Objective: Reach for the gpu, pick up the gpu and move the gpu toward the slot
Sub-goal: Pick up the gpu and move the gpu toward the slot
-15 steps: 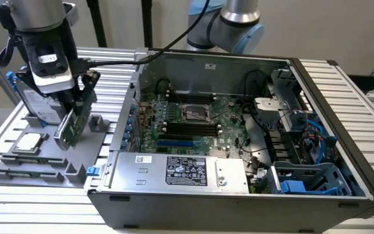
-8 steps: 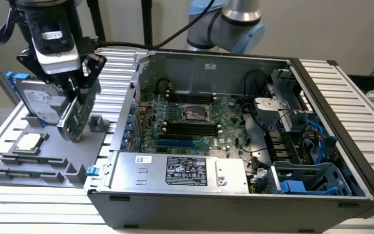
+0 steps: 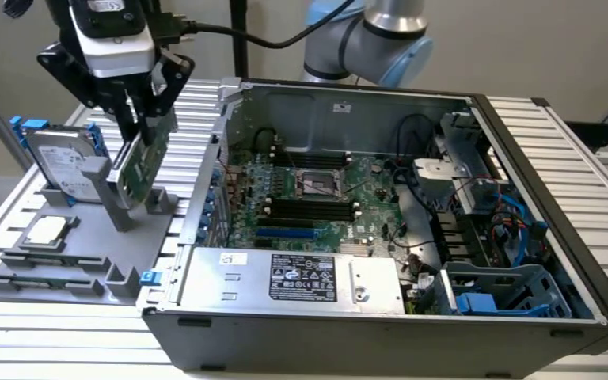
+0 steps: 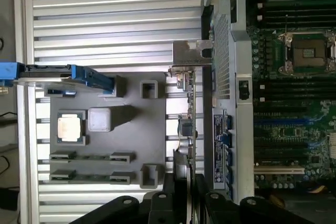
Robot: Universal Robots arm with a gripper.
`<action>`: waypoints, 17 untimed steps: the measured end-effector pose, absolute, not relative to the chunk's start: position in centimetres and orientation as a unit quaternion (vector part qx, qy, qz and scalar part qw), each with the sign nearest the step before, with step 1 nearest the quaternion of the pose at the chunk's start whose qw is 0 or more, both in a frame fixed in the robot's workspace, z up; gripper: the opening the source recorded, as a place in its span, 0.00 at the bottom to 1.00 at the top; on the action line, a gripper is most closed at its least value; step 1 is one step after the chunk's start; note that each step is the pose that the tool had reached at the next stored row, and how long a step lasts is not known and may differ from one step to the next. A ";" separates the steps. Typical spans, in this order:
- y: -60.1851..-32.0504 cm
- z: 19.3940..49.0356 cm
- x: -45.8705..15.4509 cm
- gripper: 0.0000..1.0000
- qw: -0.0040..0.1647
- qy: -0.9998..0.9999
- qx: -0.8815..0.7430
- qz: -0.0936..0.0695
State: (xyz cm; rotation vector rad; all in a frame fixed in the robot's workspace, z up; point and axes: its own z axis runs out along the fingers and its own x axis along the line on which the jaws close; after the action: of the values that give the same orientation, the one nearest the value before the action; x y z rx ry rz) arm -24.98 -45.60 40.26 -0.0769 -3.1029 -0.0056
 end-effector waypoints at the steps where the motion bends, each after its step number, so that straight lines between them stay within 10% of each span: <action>1: -45.6 40.7 -24.6 0.26 0.019 -1.000 -0.025 -0.002; 17: -45.6 44.0 -17.3 0.26 0.024 -0.999 -0.024 -0.010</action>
State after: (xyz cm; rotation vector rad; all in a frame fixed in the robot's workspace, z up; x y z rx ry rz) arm -17.31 -45.60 44.01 -0.0743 -3.0928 -0.0310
